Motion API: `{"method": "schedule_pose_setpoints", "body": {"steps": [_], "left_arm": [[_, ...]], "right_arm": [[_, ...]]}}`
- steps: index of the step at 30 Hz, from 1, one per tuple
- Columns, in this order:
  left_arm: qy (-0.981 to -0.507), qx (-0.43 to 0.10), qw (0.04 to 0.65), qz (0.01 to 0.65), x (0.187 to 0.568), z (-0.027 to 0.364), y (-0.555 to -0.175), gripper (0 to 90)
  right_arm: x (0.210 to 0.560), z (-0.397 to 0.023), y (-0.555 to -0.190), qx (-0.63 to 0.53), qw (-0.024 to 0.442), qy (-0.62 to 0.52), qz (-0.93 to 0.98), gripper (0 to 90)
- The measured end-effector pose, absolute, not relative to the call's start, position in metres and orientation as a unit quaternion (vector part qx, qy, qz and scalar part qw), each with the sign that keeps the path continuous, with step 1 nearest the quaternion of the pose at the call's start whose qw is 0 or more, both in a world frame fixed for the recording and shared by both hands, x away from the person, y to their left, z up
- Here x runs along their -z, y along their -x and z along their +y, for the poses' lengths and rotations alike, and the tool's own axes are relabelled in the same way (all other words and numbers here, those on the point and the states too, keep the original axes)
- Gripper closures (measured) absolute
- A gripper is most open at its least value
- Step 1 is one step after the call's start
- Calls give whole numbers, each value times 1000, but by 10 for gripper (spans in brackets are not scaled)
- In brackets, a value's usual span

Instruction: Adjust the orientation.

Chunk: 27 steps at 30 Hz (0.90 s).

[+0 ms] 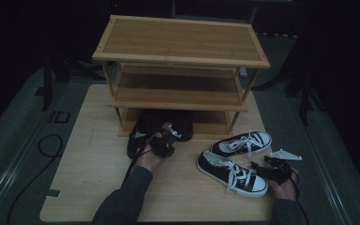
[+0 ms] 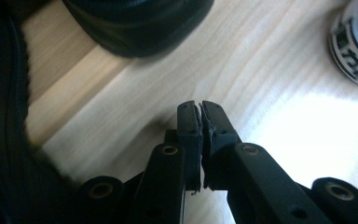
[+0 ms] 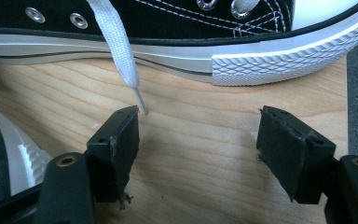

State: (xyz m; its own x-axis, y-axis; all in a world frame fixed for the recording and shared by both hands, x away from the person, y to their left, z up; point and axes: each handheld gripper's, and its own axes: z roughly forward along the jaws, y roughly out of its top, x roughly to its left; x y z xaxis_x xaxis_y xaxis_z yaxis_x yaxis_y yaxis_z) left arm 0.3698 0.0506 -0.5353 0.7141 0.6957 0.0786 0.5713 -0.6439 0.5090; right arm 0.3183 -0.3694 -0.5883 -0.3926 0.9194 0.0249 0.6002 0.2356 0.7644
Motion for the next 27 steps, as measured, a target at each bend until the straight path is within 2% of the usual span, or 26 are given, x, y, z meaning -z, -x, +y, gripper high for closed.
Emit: {"method": "schedule_pose_setpoints", "body": {"steps": [11, 15, 27], "left_arm": [[-897, -111, 245, 350, 534, 80, -341, 873], [-893, -116, 250, 356, 533, 92, -331, 899], [-880, -125, 248, 386, 538, 133, -310, 900]], "right_arm": [[588, -369, -318, -358, 223, -504, 754, 295], [588, -369, -318, -358, 223, -504, 754, 295], [588, -369, -318, -358, 223, -505, 753, 296]]}}
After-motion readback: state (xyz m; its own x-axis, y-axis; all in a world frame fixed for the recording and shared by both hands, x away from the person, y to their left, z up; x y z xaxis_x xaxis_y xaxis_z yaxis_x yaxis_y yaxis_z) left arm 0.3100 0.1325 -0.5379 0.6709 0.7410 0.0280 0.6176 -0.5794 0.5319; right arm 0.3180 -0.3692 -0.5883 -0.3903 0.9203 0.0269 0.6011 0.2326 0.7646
